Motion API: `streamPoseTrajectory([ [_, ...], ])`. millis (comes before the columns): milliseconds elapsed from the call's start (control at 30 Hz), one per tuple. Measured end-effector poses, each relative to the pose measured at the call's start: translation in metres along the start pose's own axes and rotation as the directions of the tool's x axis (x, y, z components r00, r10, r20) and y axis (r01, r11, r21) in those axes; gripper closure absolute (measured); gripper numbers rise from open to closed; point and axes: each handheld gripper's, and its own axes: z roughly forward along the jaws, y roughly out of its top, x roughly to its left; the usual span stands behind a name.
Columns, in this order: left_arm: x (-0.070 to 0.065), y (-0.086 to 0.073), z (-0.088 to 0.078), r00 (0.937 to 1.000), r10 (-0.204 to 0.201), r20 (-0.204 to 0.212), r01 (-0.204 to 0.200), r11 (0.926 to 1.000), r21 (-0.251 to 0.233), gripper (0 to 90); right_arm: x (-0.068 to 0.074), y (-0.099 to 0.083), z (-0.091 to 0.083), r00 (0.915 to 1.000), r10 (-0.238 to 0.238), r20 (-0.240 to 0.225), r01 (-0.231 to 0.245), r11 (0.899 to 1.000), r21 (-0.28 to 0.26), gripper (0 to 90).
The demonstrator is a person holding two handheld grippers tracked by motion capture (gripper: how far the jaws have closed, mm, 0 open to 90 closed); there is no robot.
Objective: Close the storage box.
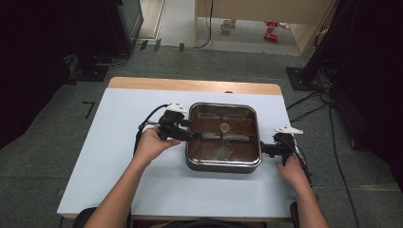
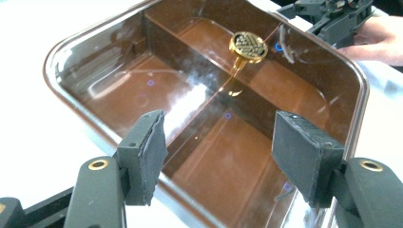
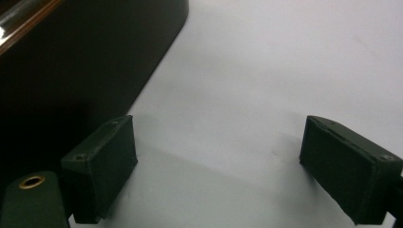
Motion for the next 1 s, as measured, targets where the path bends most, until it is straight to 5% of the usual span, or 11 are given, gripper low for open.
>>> streamPoseTrajectory([
  [500,0.009,-0.032,-0.021,0.9966,-0.049,-0.067,0.047,0.9985,-0.027,34.7,0.0,0.0,0.0,1.0,-0.001,0.001,0.001,1.0,-0.001,11.4],
  [767,0.012,-0.058,-0.028,0.9876,-0.094,-0.125,0.089,0.9951,-0.043,34.5,0.0,0.0,0.0,1.0,-0.002,0.002,0.002,1.0,-0.001,11.4],
  [1000,0.008,-0.084,-0.028,0.9821,-0.079,-0.171,0.077,0.9968,-0.019,30.2,0.0,0.0,0.0,1.0,-0.001,0.001,0.001,1.0,-0.001,11.4],
])
